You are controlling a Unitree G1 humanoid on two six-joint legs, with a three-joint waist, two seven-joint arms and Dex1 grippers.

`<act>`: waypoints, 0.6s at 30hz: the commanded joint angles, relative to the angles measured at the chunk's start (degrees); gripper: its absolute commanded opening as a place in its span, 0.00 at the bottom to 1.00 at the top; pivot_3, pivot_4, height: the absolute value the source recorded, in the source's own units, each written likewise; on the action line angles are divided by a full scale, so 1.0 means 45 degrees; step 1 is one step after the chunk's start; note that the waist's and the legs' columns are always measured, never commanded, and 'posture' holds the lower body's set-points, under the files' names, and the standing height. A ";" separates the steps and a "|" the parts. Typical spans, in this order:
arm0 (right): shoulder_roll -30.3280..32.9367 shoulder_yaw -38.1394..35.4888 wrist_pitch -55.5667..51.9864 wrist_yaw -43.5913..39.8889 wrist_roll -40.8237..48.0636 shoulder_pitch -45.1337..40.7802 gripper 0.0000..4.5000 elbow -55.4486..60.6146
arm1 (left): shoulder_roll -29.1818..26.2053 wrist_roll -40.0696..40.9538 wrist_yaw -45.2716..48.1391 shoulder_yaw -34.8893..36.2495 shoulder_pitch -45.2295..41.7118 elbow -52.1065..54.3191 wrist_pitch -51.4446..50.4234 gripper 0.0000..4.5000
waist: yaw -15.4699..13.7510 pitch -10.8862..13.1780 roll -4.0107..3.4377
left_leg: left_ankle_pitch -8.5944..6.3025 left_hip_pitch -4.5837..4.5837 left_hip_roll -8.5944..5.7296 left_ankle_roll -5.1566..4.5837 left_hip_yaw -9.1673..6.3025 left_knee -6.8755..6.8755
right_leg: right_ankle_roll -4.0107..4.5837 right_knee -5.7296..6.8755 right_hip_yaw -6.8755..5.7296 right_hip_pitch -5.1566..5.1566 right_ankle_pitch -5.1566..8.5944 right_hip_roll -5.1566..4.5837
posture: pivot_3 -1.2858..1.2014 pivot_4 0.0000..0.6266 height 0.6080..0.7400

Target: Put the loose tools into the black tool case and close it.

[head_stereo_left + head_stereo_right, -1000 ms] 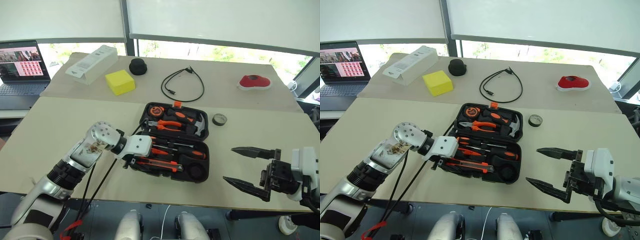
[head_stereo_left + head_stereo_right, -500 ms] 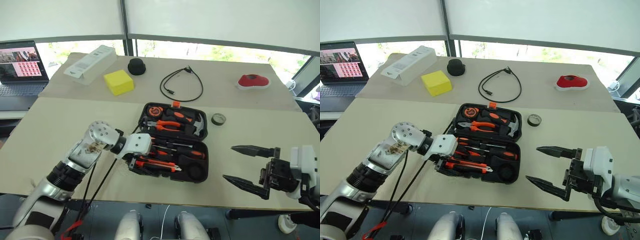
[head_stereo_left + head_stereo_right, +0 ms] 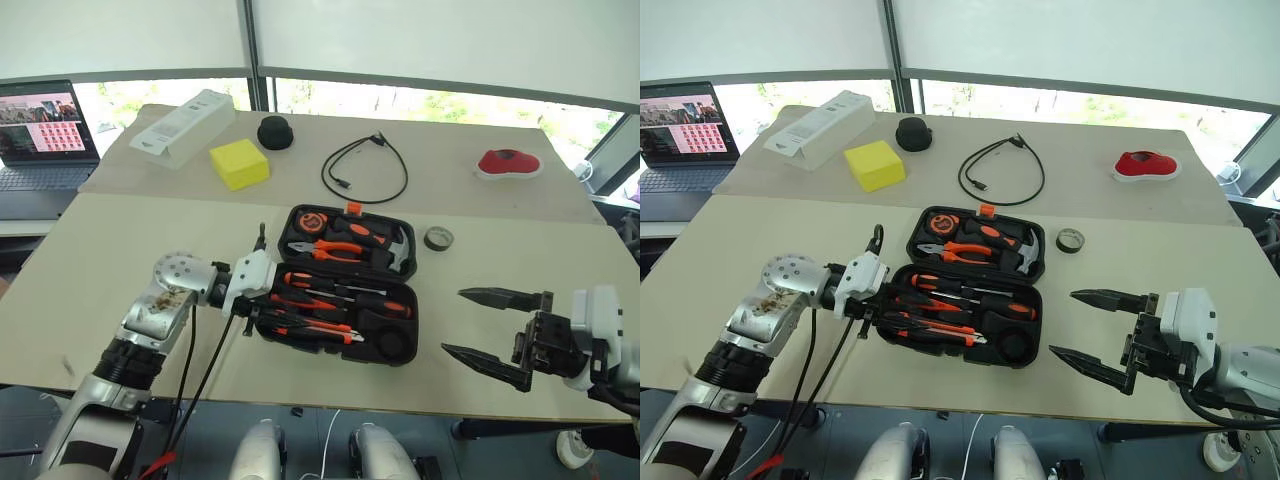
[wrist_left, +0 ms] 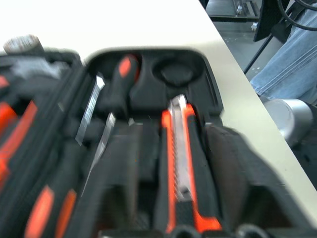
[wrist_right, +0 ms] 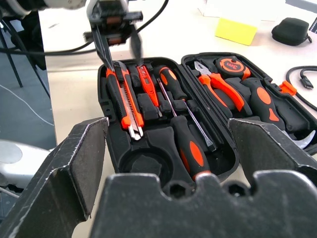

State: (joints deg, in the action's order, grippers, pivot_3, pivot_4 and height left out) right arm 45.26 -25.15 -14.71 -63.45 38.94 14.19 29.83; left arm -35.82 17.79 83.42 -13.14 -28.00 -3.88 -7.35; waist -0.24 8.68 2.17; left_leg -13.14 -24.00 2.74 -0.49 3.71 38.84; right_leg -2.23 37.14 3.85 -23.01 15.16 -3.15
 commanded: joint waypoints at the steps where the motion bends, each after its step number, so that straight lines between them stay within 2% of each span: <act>1: -0.0142 -0.0155 0.0366 0.0081 -0.0052 0.0032 1.00 0.0139 | -0.0214 -0.0533 0.0035 -0.0264 0.0409 0.0024 0.0685 0.07 | -0.0030 -0.0001 -0.0001 | 0.0000 0.0001 0.0000 0.0000 0.0001 0.0001 | 0.0000 0.0000 0.0000 0.0002 0.0000 0.0000 | 0.52 0.24 1.00; 2: -0.0178 -0.0151 0.0379 0.0103 -0.0072 0.0059 1.00 0.0142 | -0.0266 -0.0773 -0.0025 -0.0391 0.0512 -0.0058 0.0797 0.01 | -0.0037 -0.0001 -0.0001 | 0.0000 0.0002 0.0000 0.0000 0.0002 0.0001 | -0.0001 0.0000 0.0000 0.0002 0.0000 -0.0001 | 0.52 0.24 1.00; 10: -0.0310 -0.0084 0.0395 0.0116 -0.0203 0.0012 1.00 0.0047 | -0.0204 -0.1932 -0.0630 -0.0947 0.0676 -0.1014 0.1150 0.01 | -0.0086 -0.0012 -0.0019 | 0.0000 0.0062 0.0002 0.0000 0.0019 0.0001 | -0.0001 -0.0002 -0.0003 0.0066 -0.0001 0.0000 | 0.52 0.24 1.00; 14: -0.0381 -0.0030 0.0399 0.0115 -0.0253 -0.0059 1.00 -0.0013 | 0.0254 -0.2161 -0.1330 -0.1124 0.0493 -0.1444 0.0435 0.01 | -0.0111 -0.0031 -0.0039 | -0.0001 0.0166 0.0001 0.0001 0.0022 -0.0002 | -0.0002 -0.0010 -0.0007 0.0168 0.0001 -0.0007 | 0.52 0.24 1.00; 18: -0.0407 0.0065 0.0377 0.0117 -0.0269 -0.0162 1.00 -0.0042 | 0.0362 -0.1838 -0.1192 -0.1129 0.0455 -0.1080 -0.0280 0.01 | -0.0194 -0.0086 -0.0092 | 0.0014 0.0177 -0.0021 -0.0021 0.0025 0.0008 | -0.0017 -0.0012 -0.0008 0.0188 -0.0004 -0.0034 | 0.52 0.24 1.00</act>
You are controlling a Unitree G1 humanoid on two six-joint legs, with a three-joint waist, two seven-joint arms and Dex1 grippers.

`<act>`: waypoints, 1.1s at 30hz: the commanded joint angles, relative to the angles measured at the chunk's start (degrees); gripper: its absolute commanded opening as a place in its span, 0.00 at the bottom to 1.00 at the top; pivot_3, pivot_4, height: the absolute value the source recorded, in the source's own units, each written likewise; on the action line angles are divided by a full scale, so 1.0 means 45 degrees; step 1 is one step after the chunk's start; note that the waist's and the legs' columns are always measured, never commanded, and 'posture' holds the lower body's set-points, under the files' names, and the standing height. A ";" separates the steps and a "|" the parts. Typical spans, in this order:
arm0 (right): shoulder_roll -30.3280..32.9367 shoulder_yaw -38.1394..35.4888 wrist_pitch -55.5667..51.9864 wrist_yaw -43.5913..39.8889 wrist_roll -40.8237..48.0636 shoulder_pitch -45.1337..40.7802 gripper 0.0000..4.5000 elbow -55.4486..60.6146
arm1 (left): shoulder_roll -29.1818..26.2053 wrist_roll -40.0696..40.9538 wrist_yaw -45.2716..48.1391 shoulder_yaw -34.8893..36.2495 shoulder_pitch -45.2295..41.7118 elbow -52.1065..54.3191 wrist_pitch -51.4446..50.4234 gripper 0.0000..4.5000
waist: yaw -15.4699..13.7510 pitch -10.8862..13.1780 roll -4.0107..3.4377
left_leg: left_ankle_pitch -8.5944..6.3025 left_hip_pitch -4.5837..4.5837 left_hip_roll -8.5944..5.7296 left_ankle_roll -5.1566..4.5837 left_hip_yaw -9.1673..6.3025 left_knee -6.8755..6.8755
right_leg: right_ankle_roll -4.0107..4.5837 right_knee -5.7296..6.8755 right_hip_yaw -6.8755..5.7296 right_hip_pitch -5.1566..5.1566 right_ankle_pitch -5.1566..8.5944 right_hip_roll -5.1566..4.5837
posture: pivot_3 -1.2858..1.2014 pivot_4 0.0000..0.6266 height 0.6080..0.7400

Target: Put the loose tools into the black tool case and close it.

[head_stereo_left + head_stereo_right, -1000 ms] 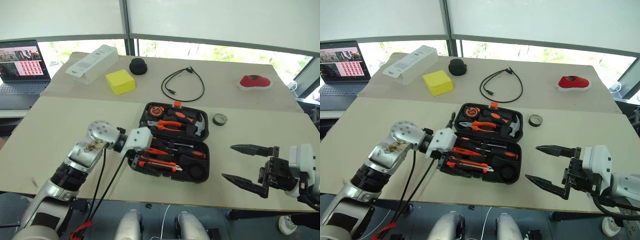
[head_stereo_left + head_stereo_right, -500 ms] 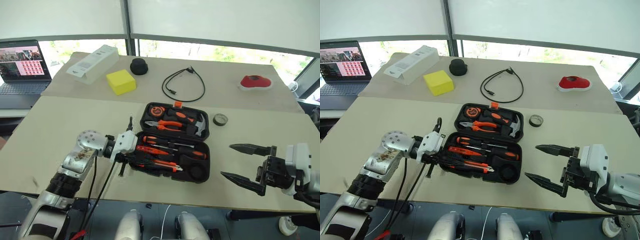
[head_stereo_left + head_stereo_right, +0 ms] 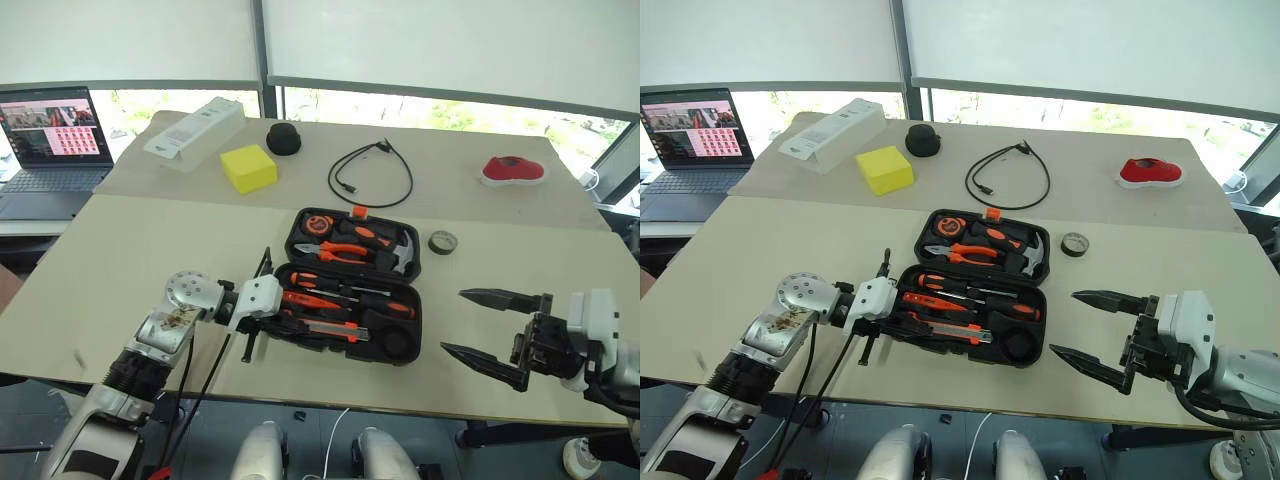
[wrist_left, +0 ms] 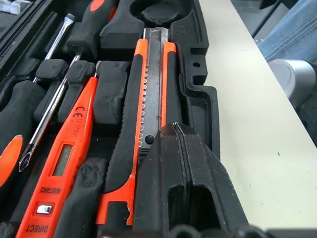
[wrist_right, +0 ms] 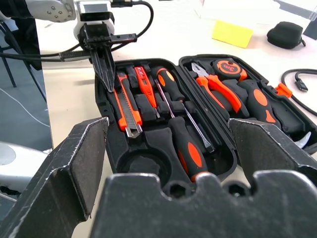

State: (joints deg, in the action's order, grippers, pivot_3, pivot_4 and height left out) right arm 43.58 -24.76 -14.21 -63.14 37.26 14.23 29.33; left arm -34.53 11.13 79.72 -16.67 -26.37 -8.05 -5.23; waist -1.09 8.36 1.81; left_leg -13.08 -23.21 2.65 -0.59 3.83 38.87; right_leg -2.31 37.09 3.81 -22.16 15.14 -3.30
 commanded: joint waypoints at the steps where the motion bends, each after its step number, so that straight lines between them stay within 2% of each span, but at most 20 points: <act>1: -0.0034 -0.0014 0.0262 0.0046 0.0110 -0.0186 1.00 0.0060 | 0.0083 -0.0180 -0.0331 -0.0258 0.0133 0.0040 -0.0927 0.01 | -0.0003 -0.0024 -0.0020 | 0.0004 0.0001 -0.0005 -0.0005 0.0002 0.0002 | -0.0005 -0.0001 0.0001 0.0002 -0.0001 -0.0006 | 0.52 0.24 1.00; 8: 0.0012 0.0020 0.0243 0.0033 0.0140 -0.0266 1.00 -0.0055 | 0.0853 0.1060 -0.0596 0.0694 -0.0069 0.0866 -0.0926 0.01 | 0.0042 -0.0029 -0.0028 | 0.0008 -0.0037 -0.0003 -0.0011 -0.0003 0.0004 | -0.0006 -0.0006 0.0007 -0.0028 -0.0003 -0.0004 | 0.52 0.24 1.00; 16: -0.0075 0.0175 0.0284 0.0137 0.0096 -0.0303 1.00 -0.0048 | 0.0921 -0.0582 -0.1442 -0.0319 -0.0469 0.0245 -0.0914 0.01 | 0.0145 -0.0028 -0.0026 | 0.0007 -0.0046 -0.0002 -0.0011 -0.0013 -0.0009 | -0.0007 -0.0015 0.0010 -0.0039 0.0000 0.0010 | 0.52 0.24 1.00; 21: -0.0128 0.0228 0.0318 0.0195 0.0040 -0.0272 1.00 -0.0051 | 0.0888 -0.0903 -0.1115 -0.0944 -0.0472 0.0369 -0.1129 0.01 | 0.0137 -0.0028 -0.0026 | 0.0007 -0.0044 -0.0001 -0.0011 -0.0009 -0.0008 | -0.0007 -0.0017 0.0009 -0.0035 0.0001 0.0008 | 0.52 0.24 1.00; 26: -0.0185 0.0278 0.0314 0.0280 -0.0019 -0.0224 1.00 -0.0033 | 0.1079 -0.1403 -0.1704 -0.1303 -0.0642 0.0056 -0.1589 0.01 | 0.0108 -0.0029 -0.0026 | 0.0006 -0.0041 -0.0002 -0.0011 -0.0011 -0.0008 | -0.0008 -0.0019 0.0009 -0.0031 0.0002 0.0006 | 0.52 0.24 1.00; 28: -0.0230 0.0278 0.0334 0.0368 -0.0101 -0.0168 1.00 -0.0052 | 0.1126 -0.1234 -0.1756 -0.1136 -0.0607 0.0014 -0.1361 0.01 | 0.0088 -0.0030 -0.0026 | 0.0006 -0.0035 -0.0004 -0.0011 -0.0010 -0.0007 | -0.0009 -0.0020 0.0009 -0.0023 0.0003 0.0004 | 0.52 0.24 1.00; 32: -0.0457 -0.0119 0.0475 0.0546 -0.0122 0.0008 1.00 -0.0340 | 0.1195 0.0050 -0.1654 0.0188 -0.0336 0.0218 -0.0729 0.01 | 0.0110 -0.0029 -0.0025 | 0.0006 -0.0037 0.0000 -0.0011 -0.0013 -0.0008 | -0.0008 -0.0020 0.0010 -0.0029 0.0002 0.0002 | 0.52 0.24 1.00; 33: -0.0593 -0.0410 0.0699 0.0554 -0.0178 0.0176 1.00 -0.0631 | 0.1189 0.0713 -0.1682 0.0970 -0.0167 0.0332 -0.0457 0.06 | 0.0119 -0.0028 -0.0023 | 0.0006 -0.0043 0.0002 -0.0011 -0.0018 -0.0009 | -0.0007 -0.0020 0.0010 -0.0034 0.0003 0.0003 | 0.52 0.24 1.00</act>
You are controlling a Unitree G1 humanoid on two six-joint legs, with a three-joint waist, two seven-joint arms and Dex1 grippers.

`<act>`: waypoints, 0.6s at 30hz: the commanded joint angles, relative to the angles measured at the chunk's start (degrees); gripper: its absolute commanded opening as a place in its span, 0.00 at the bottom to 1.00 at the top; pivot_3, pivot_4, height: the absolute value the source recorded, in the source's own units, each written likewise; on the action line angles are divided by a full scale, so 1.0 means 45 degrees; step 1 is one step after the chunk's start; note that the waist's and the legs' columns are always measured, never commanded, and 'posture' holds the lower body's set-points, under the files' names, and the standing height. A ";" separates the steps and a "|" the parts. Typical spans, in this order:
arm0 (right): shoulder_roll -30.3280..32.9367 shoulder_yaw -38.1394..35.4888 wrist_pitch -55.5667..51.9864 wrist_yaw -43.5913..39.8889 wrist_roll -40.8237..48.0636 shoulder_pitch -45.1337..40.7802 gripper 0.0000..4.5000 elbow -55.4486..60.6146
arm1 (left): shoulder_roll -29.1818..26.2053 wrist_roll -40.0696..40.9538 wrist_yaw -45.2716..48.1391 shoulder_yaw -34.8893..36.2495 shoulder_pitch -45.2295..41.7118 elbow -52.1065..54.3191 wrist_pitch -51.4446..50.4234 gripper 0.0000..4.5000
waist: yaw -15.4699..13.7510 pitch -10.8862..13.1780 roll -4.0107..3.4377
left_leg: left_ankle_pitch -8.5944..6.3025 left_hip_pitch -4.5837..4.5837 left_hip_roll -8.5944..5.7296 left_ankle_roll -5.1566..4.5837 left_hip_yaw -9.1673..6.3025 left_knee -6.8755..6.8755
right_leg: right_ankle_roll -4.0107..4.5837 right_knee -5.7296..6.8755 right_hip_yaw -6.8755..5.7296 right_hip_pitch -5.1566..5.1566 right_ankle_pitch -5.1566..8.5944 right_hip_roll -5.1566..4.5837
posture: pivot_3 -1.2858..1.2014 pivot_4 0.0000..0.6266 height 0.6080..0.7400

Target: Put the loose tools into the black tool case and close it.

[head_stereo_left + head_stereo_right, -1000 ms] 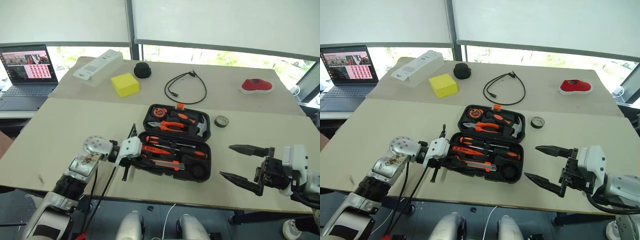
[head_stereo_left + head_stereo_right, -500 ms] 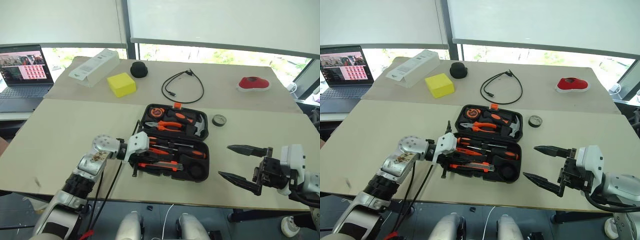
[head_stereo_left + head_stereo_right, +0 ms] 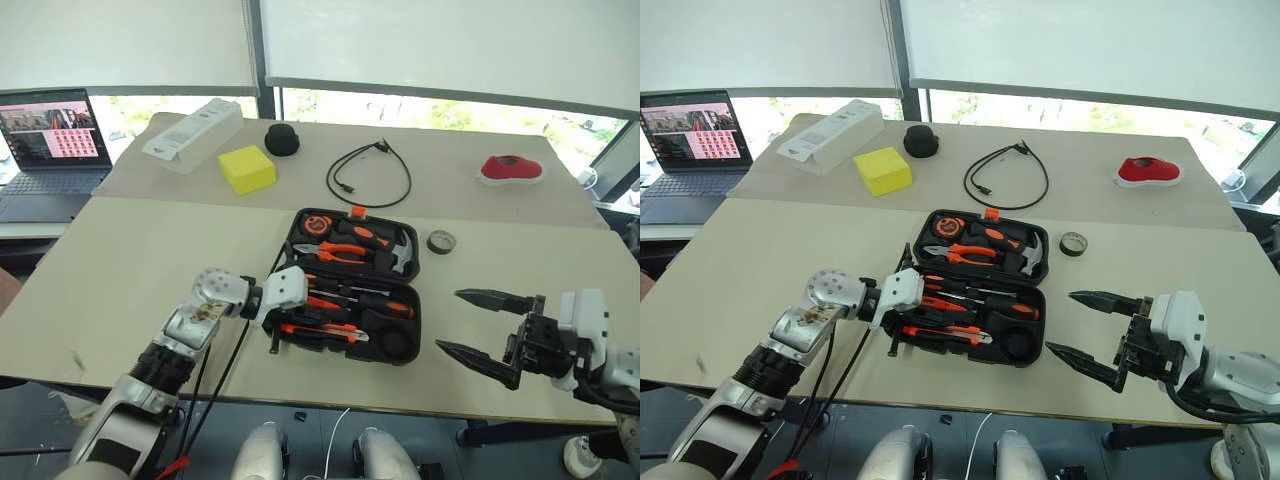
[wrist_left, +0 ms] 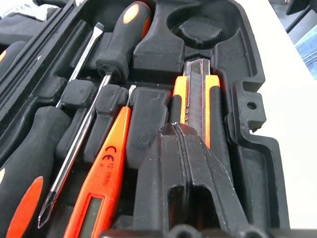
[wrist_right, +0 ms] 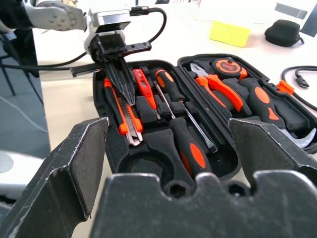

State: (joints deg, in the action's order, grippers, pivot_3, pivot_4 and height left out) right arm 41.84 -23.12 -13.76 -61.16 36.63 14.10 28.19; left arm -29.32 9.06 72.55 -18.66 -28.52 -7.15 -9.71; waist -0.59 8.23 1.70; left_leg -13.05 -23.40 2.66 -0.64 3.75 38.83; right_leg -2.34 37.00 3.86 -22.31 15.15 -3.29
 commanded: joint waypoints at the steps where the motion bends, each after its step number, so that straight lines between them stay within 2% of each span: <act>1: -0.0323 -0.1010 0.0866 0.0086 -0.0126 0.0365 1.00 -0.0660 | -0.0032 0.1740 -0.0048 0.2073 0.0487 0.0261 0.0734 0.12 | 0.0013 0.0001 0.0001 | 0.0000 -0.0006 0.0002 0.0000 -0.0002 -0.0001 | 0.0001 0.0000 0.0000 -0.0007 0.0000 0.0002 | 0.52 0.24 1.00; 2: -0.0423 -0.1207 0.1156 0.0051 -0.0244 0.0510 1.00 -0.0920 | -0.0099 0.2141 -0.0079 0.2628 0.0648 0.0354 0.0987 0.15 | 0.0022 0.0004 0.0006 | 0.0000 -0.0015 0.0005 0.0000 -0.0008 -0.0005 | 0.0002 0.0000 0.0000 -0.0019 0.0000 0.0002 | 0.52 0.24 1.00; 4: -0.0644 -0.1563 0.1665 0.0031 -0.0433 0.0773 1.00 -0.1477 | -0.0298 0.2798 -0.0136 0.3536 0.0987 0.0567 0.1030 0.29 | 0.0035 0.0004 0.0006 | 0.0000 -0.0023 0.0013 0.0000 -0.0020 -0.0009 | 0.0008 0.0000 -0.0003 -0.0029 0.0002 0.0008 | 0.52 0.24 1.00; 5: -0.0724 -0.1698 0.1987 -0.0016 -0.0588 0.0889 1.00 -0.1767 | -0.0436 0.2973 -0.0190 0.3871 0.1161 0.0668 0.1009 0.40 | 0.0047 0.0004 0.0005 | 0.0000 -0.0020 0.0014 0.0000 -0.0020 -0.0012 | 0.0008 0.0000 -0.0002 -0.0029 0.0003 0.0007 | 0.52 0.24 1.00; 7: -0.0959 -0.2024 0.2671 -0.0048 -0.0885 0.1181 1.00 -0.2435 | -0.0878 0.3636 -0.0005 0.4692 0.1751 0.0978 0.0736 0.54 | 0.0082 0.0004 0.0004 | 0.0000 -0.0014 0.0014 0.0000 -0.0019 -0.0015 | 0.0008 0.0000 -0.0001 -0.0025 0.0003 0.0005 | 0.52 0.24 1.00; 12: -0.1807 -0.2642 0.4209 0.0205 -0.1442 0.2030 1.00 -0.4016 | -0.2094 0.5278 0.0040 0.7150 0.3557 0.1140 -0.0221 0.98 | 0.0178 0.0007 0.0002 | -0.0003 0.0009 0.0039 0.0003 -0.0020 -0.0043 | 0.0018 -0.0001 -0.0001 -0.0022 0.0011 -0.0004 | 0.52 0.24 1.00; 15: -0.2209 -0.2726 0.4737 0.0652 -0.1815 0.2300 1.00 -0.4824 | -0.2455 0.5556 0.0026 0.8332 0.4364 0.0736 0.0041 0.99 | 0.0191 0.0008 -0.0001 | -0.0002 0.0024 0.0040 0.0005 -0.0015 -0.0048 | 0.0022 -0.0001 -0.0003 -0.0017 0.0014 -0.0015 | 0.52 0.24 1.00; 18: -0.2114 -0.2582 0.4668 0.1346 -0.2138 0.1869 1.00 -0.4999 | -0.2391 0.5869 -0.0068 0.8682 0.4612 0.1151 -0.0006 0.99 | 0.0220 0.0009 -0.0004 | -0.0004 0.0037 0.0046 0.0007 -0.0014 -0.0054 | 0.0034 -0.0002 -0.0001 -0.0016 0.0024 -0.0030 | 0.52 0.24 1.00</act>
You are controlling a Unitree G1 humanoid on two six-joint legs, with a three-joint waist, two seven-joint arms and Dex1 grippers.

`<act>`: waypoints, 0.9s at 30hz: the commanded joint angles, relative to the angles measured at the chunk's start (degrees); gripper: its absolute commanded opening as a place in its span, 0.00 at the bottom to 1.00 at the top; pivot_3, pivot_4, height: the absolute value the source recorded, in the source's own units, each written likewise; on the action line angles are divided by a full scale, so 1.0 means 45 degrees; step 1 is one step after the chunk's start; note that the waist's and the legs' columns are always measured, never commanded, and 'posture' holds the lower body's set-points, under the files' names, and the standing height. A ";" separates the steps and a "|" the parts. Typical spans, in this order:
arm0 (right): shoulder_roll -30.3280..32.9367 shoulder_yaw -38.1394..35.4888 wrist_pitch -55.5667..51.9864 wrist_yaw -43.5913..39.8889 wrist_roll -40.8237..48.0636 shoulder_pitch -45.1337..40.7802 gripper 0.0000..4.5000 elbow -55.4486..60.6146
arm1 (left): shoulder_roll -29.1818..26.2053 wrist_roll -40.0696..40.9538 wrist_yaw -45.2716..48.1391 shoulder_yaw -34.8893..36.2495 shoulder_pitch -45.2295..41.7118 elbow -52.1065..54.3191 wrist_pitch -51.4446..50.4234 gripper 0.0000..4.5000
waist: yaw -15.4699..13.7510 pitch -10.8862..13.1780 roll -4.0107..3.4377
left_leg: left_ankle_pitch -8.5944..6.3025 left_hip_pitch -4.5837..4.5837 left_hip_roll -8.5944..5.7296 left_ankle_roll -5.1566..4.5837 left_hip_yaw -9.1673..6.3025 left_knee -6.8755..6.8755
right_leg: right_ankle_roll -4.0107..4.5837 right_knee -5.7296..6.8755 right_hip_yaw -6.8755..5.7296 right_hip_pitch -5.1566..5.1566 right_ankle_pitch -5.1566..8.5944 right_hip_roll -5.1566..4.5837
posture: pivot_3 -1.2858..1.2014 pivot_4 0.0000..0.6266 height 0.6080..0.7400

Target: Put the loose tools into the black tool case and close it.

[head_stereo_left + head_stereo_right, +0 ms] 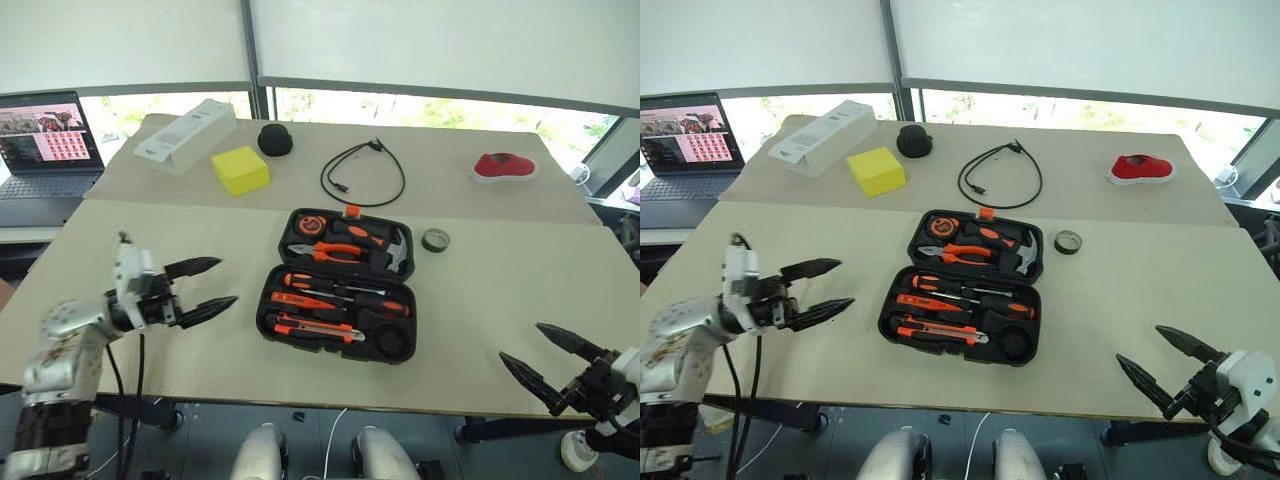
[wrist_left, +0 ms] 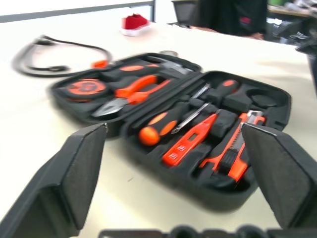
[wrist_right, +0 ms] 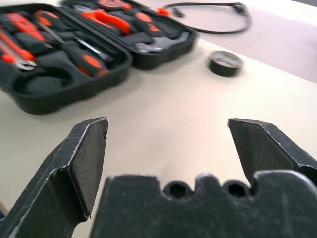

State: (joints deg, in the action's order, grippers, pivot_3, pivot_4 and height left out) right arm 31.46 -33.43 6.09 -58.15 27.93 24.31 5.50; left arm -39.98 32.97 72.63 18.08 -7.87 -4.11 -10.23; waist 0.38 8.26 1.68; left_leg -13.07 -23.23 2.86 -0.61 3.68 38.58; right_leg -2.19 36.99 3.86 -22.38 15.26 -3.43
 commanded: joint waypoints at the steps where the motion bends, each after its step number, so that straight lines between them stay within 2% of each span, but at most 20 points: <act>1: 0.0381 -0.0126 0.0088 0.0819 -0.0304 -0.0664 1.00 0.0110 | 0.0066 0.0718 -0.0157 0.0496 -0.0013 0.0725 -0.0034 0.99 | 0.0021 0.0002 -0.0002 | 0.0000 -0.0003 -0.0001 0.0000 -0.0001 0.0000 | 0.0000 0.0000 0.0000 -0.0001 0.0000 -0.0001 | 0.52 0.24 1.00; 3: 0.1046 0.0434 -0.0676 0.1039 -0.0551 -0.1481 1.00 0.0328 | 0.0323 0.1035 -0.0315 0.0313 -0.0259 0.1206 -0.0227 0.99 | 0.0062 0.0002 -0.0002 | 0.0000 -0.0003 -0.0001 0.0000 0.0003 0.0000 | 0.0002 0.0000 0.0007 -0.0005 -0.0002 -0.0006 | 0.52 0.24 1.00; 8: 0.3624 0.2776 -0.3693 0.0451 -0.0861 -0.5145 1.00 -0.0245 | 0.0649 0.1204 -0.0702 -0.0597 -0.1083 0.1988 -0.0944 0.99 | 0.0135 0.0009 -0.0010 | 0.0002 0.0006 -0.0007 -0.0002 0.0029 0.0002 | 0.0002 0.0003 0.0032 -0.0012 -0.0020 0.0001 | 0.52 0.24 1.00; 10: 0.4359 0.3950 -0.4148 -0.0087 -0.1479 -0.6887 1.00 -0.1206 | 0.0738 0.1046 -0.0679 -0.0947 -0.1354 0.1982 -0.0913 0.99 | 0.0137 0.0010 -0.0008 | 0.0001 0.0005 -0.0013 -0.0002 0.0025 -0.0005 | 0.0004 0.0004 0.0028 -0.0011 -0.0019 0.0033 | 0.52 0.24 1.00; 13: 0.4877 0.6450 -0.4392 -0.1154 -0.3188 -1.0823 1.00 -0.3982 | 0.0901 0.0591 -0.0574 -0.1754 -0.1619 0.2107 -0.0688 0.99 | 0.0182 0.0035 -0.0014 | -0.0001 0.0002 -0.0021 0.0001 0.0062 -0.0047 | 0.0012 -0.0008 0.0035 -0.0033 -0.0015 0.0044 | 0.52 0.24 1.00; 16: 0.4434 0.8231 -0.3956 -0.1837 -0.4655 -1.3739 1.00 -0.6647 | 0.0965 0.0367 -0.0488 -0.2170 -0.1752 0.2092 -0.0556 0.99 | 0.0135 0.0043 -0.0004 | 0.0000 -0.0037 -0.0026 0.0001 0.0079 -0.0060 | 0.0012 -0.0006 0.0030 -0.0078 -0.0015 0.0050 | 0.52 0.24 1.00; 20: 0.3472 0.9840 -0.2894 -0.2260 -0.6264 -1.6639 1.00 -1.0136 | 0.0935 0.0125 -0.0386 -0.2437 -0.1707 0.2041 -0.0386 0.99 | 0.0093 0.0044 -0.0003 | 0.0001 -0.0153 -0.0030 0.0002 0.0087 -0.0069 | 0.0015 0.0001 0.0023 -0.0204 -0.0018 0.0044 | 0.52 0.24 1.00; 27: 0.1950 1.0928 -0.0821 -0.1516 -0.8085 -1.9329 1.00 -1.4977 | 0.0881 0.0117 -0.0495 -0.2407 -0.1088 0.2467 -0.0315 0.99 | 0.0114 0.0046 -0.0004 | 0.0000 -0.0246 -0.0042 0.0002 0.0103 -0.0069 | 0.0007 -0.0002 0.0020 -0.0290 -0.0022 0.0012 | 0.52 0.24 1.00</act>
State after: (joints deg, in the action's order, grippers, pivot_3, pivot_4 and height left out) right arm 40.57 15.36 -0.44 -66.87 -6.26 -60.13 -57.61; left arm -35.65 33.23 70.52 6.51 -13.57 4.31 -12.60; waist 0.89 8.47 1.66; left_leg -13.07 -24.34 2.67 -0.60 4.19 38.27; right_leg -2.16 36.99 3.96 -23.70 15.16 -3.39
